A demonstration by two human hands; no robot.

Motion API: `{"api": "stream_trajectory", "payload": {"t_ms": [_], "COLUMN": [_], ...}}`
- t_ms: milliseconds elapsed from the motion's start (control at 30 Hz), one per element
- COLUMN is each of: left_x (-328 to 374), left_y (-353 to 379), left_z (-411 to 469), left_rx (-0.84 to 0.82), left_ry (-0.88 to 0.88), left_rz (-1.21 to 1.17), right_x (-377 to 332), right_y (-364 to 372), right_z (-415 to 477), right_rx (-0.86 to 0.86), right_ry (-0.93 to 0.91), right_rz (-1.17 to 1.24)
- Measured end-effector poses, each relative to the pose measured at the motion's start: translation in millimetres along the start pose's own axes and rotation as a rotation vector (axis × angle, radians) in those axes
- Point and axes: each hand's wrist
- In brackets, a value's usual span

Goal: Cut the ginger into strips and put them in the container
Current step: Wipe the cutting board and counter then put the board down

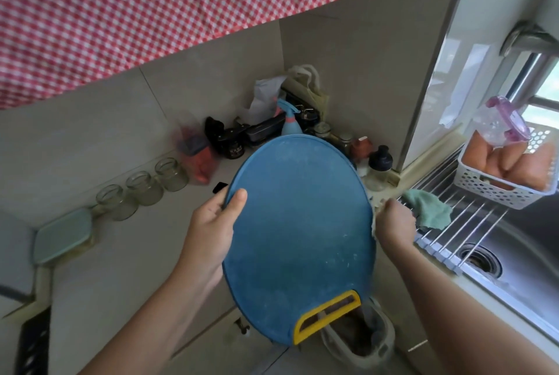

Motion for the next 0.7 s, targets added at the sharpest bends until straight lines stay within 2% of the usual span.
{"api": "stream_trajectory", "payload": {"t_ms": [100,200,300,433,500,600,700], "left_x": [0,-11,-23,-33,-34,-32,-31], "left_y": [-6,-7,-8,-2,5,12,13], "left_z": [4,10,16,24,25,21,17], "left_rx": [0.021,0.099,0.156,0.229,0.237,0.193,0.181], "left_ry": [-0.042,-0.149,-0.258,-0.318,-0.344,-0.420,-0.461], "left_rz": [0.000,0.017,0.003,-0.053,-0.108,-0.257,-0.275], "right_x": [3,-27,-72,-110,-117,-116,-110], "right_y": [-1,-21,-37,-17,4,34,46], "right_z": [9,-3,-39,-119,-149,-170,-159], "right_rx": [0.103,0.220,0.140,-0.106,-0.171,-0.038,0.156], "right_ry": [0.020,-0.081,-0.278,-0.554,-0.656,-0.787,-0.831], "right_rz": [0.166,0.336,0.575,0.546,0.486,0.318,0.196]}}
Point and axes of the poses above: each hand's wrist, its own z-axis towards the middle knuckle, its own y-axis out of the palm, x = y × z, and after that the axes turned 3 degrees about -x, right-handed
